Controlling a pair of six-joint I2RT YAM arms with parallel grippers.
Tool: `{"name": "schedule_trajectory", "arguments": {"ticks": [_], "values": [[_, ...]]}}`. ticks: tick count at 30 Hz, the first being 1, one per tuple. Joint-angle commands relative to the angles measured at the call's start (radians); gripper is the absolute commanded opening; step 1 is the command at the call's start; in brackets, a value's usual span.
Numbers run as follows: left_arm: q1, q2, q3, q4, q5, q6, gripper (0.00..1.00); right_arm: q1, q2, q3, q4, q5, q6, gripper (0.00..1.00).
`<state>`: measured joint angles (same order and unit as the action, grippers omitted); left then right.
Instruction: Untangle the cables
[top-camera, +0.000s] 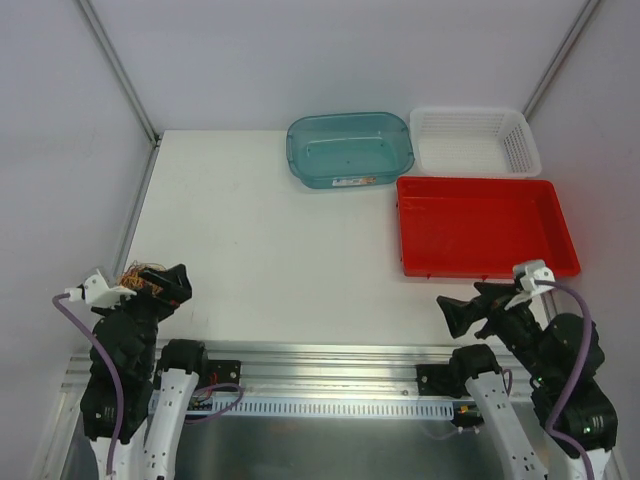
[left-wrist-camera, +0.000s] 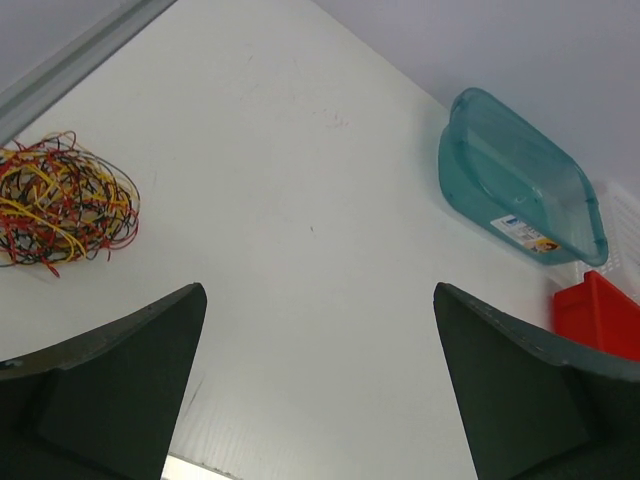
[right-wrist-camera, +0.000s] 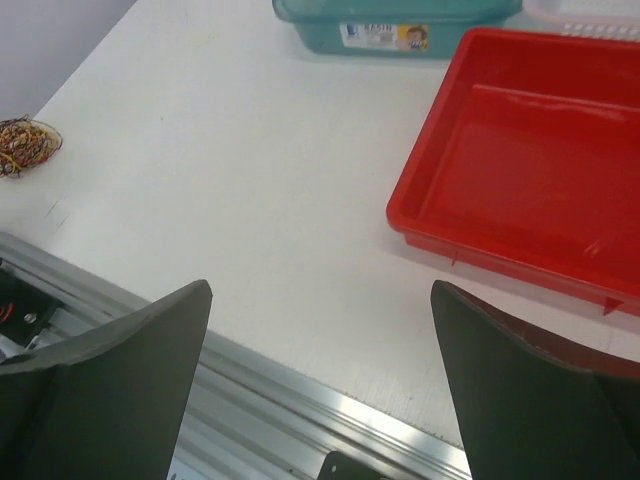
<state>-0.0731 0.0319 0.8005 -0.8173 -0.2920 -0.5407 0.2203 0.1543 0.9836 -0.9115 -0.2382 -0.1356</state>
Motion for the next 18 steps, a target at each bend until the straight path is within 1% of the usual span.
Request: {"name": "schedule_trajectory", "arguments": {"ticks": [1, 3, 4, 6, 7, 9, 10, 12, 13, 15, 18], "values": [[-0.004, 0.135, -0.023, 0.000, 0.033, -0.090, 0.99, -0.004, 0.097, 0.004, 0.028, -0.101, 0.045, 0.97], [-0.004, 0.198, -0.032, -0.020, 0.021, -0.123, 0.99, -0.004, 0.119, -0.009, 0.031, -0.110, 0.080, 0.97], [-0.004, 0.270, -0.035, -0.026, 0.014, -0.133, 0.99, -0.004, 0.128, -0.028, 0.033, -0.118, 0.096, 0.97], [-0.004, 0.348, -0.034, -0.042, -0.009, -0.156, 0.99, -0.004, 0.149, -0.048, 0.037, -0.168, 0.111, 0.97], [-0.004, 0.417, -0.032, -0.042, -0.013, -0.163, 0.99, -0.004, 0.157, -0.055, 0.040, -0.179, 0.114, 0.97], [-0.004, 0.474, -0.030, -0.042, -0.050, -0.200, 0.99, -0.004, 0.169, -0.075, 0.037, -0.188, 0.123, 0.97], [-0.002, 0.521, -0.034, -0.031, -0.073, -0.215, 0.99, -0.004, 0.174, -0.082, 0.031, -0.184, 0.126, 0.97], [0.001, 0.568, -0.040, -0.014, -0.110, -0.232, 0.99, -0.004, 0.180, -0.092, 0.028, -0.178, 0.128, 0.97], [0.004, 0.610, -0.044, 0.019, -0.145, -0.232, 0.99, -0.004, 0.180, -0.097, 0.033, -0.181, 0.129, 0.97], [0.022, 0.652, -0.066, 0.059, -0.173, -0.232, 0.99, -0.004, 0.174, -0.118, 0.046, -0.209, 0.129, 0.97], [0.105, 0.746, -0.086, 0.128, -0.176, -0.222, 0.99, -0.004, 0.169, -0.155, 0.086, -0.254, 0.131, 0.97]]}}
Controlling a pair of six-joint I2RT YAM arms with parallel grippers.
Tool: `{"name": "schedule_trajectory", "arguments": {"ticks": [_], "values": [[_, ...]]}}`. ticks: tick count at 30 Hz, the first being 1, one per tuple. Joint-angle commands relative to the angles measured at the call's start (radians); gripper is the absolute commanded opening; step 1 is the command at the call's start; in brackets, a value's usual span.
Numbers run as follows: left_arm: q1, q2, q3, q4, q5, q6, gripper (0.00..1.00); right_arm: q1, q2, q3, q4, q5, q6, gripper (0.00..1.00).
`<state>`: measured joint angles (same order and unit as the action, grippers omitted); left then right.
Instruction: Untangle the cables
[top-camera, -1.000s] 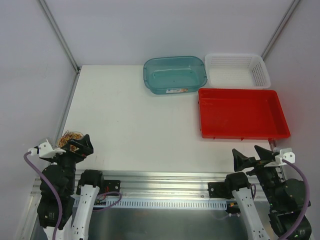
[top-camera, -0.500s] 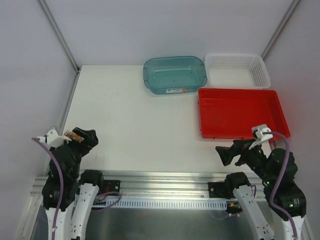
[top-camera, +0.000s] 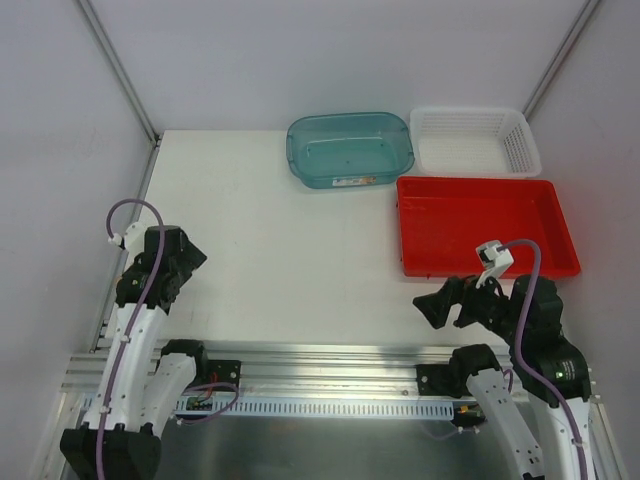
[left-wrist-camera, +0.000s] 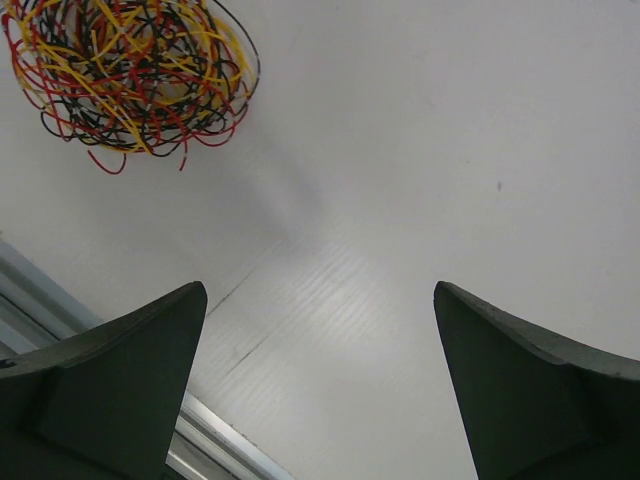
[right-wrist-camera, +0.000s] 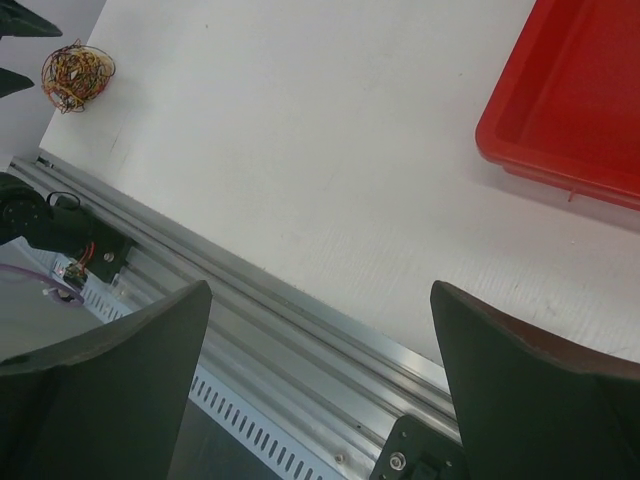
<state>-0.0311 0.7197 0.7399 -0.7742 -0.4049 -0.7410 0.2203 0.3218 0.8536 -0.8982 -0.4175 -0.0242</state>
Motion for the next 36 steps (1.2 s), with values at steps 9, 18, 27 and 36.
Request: {"name": "schedule_trajectory", "arguments": {"ticks": [9, 18, 27, 36], "values": [[0.414, 0.357, -0.042, 0.240, -0.032, -0.118, 0.99, -0.002, -0.043, -0.126, 0.145, -0.161, 0.044, 0.97], [0.500, 0.572, 0.003, 0.305, -0.055, -0.129, 0.99, 0.004, -0.046, -0.162, 0.142, -0.173, 0.029, 0.97], [0.531, 0.825, 0.095, 0.335, 0.073, 0.017, 0.81, 0.004, -0.023, -0.163, 0.151, -0.185, 0.029, 0.97], [0.316, 0.868, 0.133, 0.334, 0.133, 0.120, 0.11, 0.004, -0.026, -0.108, 0.095, -0.170, 0.029, 0.97]]}}
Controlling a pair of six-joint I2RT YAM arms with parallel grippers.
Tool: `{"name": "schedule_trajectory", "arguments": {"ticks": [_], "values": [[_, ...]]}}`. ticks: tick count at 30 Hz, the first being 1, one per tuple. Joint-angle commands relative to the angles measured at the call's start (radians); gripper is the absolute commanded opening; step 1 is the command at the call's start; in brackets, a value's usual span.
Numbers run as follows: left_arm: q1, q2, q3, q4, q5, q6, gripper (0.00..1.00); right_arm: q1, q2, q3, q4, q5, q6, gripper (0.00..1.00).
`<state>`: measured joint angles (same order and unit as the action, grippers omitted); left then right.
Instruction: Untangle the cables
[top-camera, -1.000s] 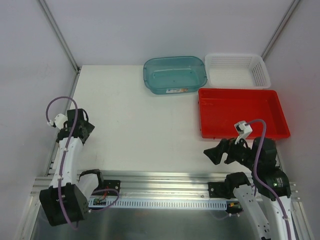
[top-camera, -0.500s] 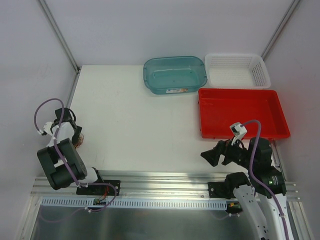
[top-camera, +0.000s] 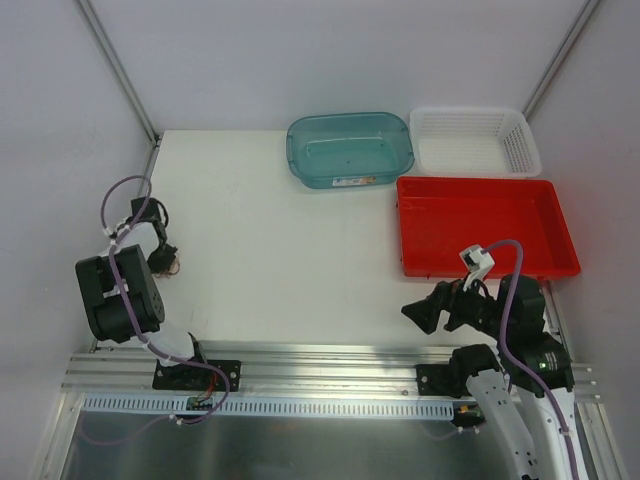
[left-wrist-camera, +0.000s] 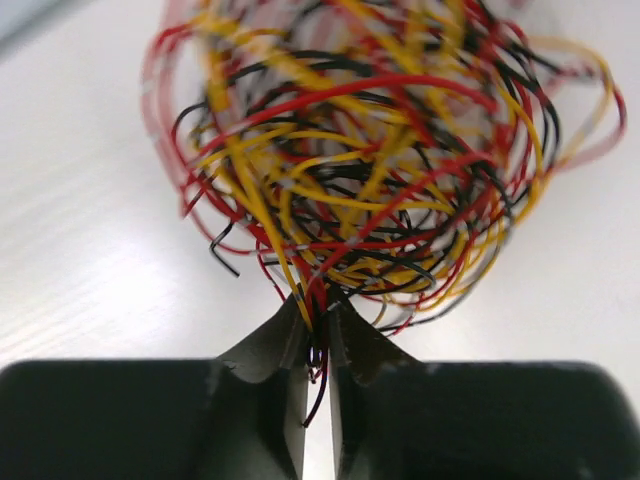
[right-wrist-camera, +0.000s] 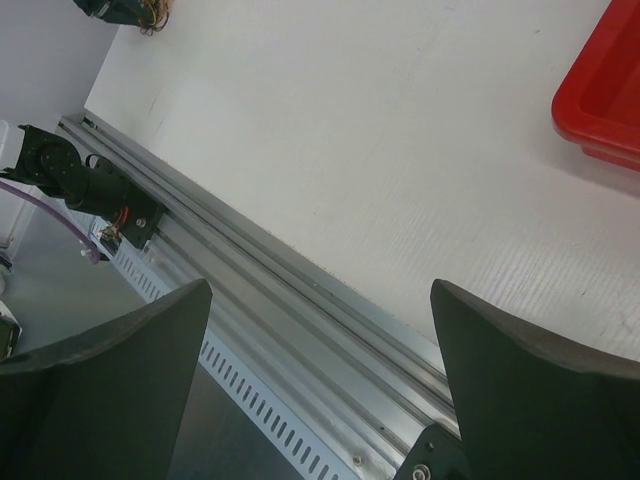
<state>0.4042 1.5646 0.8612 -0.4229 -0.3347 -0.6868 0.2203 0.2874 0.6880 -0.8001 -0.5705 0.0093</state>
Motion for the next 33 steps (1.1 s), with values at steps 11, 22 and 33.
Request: {"name": "schedule_trajectory", "arguments": {"ticks": [11, 22, 33], "values": [[-0.683, -0.064, 0.070, -0.022, 0.258, 0.343, 0.01, 0.004, 0.160, 0.243, -0.122, -0.084, -0.022, 0.97], [-1.035, -0.106, 0.058, -0.030, 0.419, 0.575, 0.17, 0.210, 0.446, 0.228, 0.080, 0.108, 0.098, 0.98], [-1.050, -0.376, 0.001, -0.050, 0.379, 0.351, 0.74, 0.550, 0.748, 0.176, 0.464, 0.484, 0.251, 0.91]]}}
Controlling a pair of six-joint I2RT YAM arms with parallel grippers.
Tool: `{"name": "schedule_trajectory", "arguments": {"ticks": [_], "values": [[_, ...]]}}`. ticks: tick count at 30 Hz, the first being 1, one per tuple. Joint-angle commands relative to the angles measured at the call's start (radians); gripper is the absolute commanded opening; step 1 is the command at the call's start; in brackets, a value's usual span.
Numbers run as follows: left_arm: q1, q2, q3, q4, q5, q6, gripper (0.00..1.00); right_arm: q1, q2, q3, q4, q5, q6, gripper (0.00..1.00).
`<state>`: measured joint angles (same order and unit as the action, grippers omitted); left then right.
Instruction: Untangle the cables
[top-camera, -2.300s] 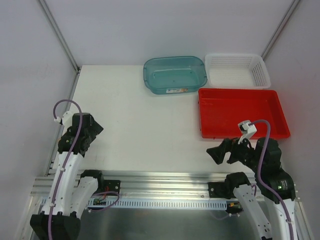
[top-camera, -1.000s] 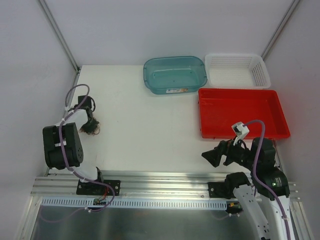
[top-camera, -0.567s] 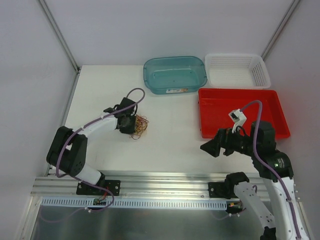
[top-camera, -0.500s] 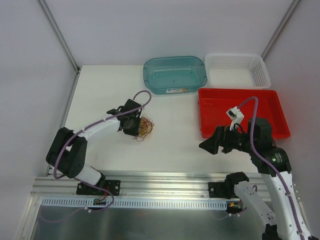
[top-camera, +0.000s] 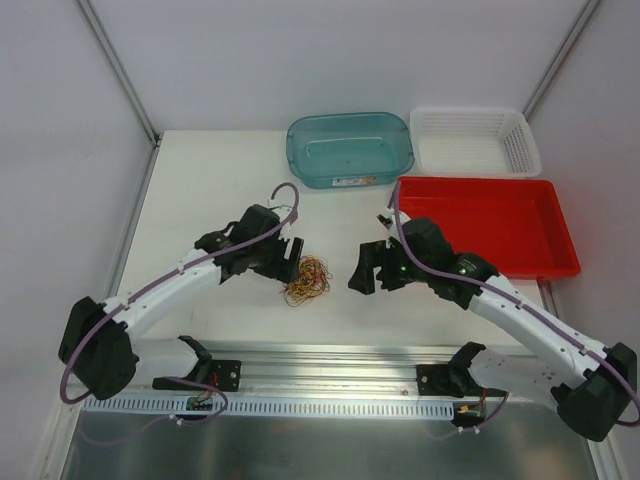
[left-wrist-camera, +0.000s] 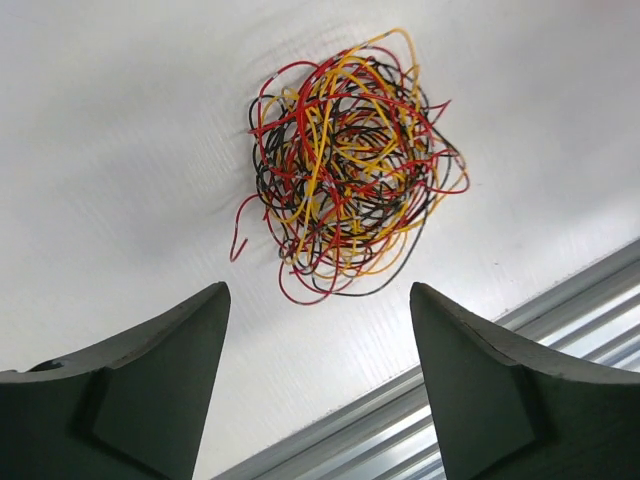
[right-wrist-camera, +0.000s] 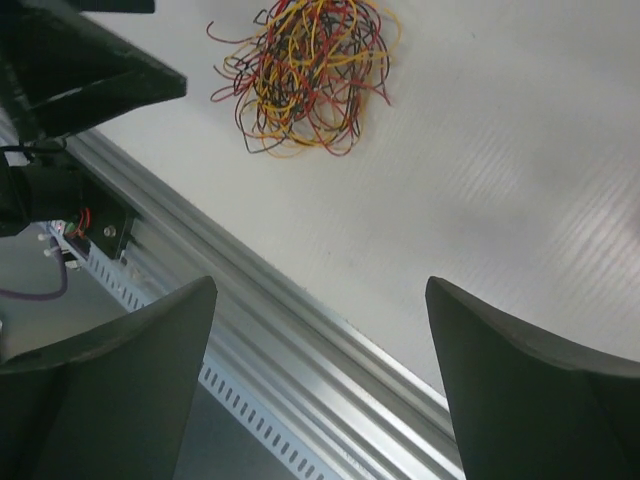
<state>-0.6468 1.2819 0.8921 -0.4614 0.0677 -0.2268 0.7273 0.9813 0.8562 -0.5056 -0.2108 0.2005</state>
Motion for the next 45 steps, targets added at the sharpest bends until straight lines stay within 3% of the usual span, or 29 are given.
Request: {"name": "schedule_trajectory", "arguments": {"ticks": [1, 9, 11, 14, 31, 33, 37, 45], "values": [[0.001, -0.134, -0.062, 0.003, -0.037, -0.136, 0.74, 0.063, 0.072, 0.012, 0.203, 0.146, 0.065, 0.90], [0.001, -0.286, -0.288, 0.185, -0.052, -0.451, 0.73, 0.109, 0.272, 0.075, 0.320, 0.160, 0.051, 0.61], [0.001, -0.311, -0.324, 0.217, -0.063, -0.495, 0.71, 0.112, 0.321, 0.081, 0.358, 0.148, 0.045, 0.51], [0.001, -0.326, -0.346, 0.245, -0.063, -0.528, 0.70, 0.113, 0.393, 0.099, 0.406, 0.133, 0.036, 0.44], [-0.001, -0.195, -0.343, 0.323, -0.094, -0.660, 0.71, 0.116, 0.729, 0.248, 0.492, 0.067, 0.010, 0.23], [-0.002, -0.150, -0.331, 0.332, -0.100, -0.669, 0.71, 0.115, 0.738, 0.256, 0.487, 0.060, 0.001, 0.20], [-0.001, -0.069, -0.308, 0.349, -0.112, -0.694, 0.71, 0.115, 0.743, 0.256, 0.480, 0.056, -0.019, 0.01], [-0.007, 0.046, -0.308, 0.398, -0.131, -0.810, 0.70, 0.133, 0.632, 0.233, 0.458, 0.033, -0.026, 0.01]]}}
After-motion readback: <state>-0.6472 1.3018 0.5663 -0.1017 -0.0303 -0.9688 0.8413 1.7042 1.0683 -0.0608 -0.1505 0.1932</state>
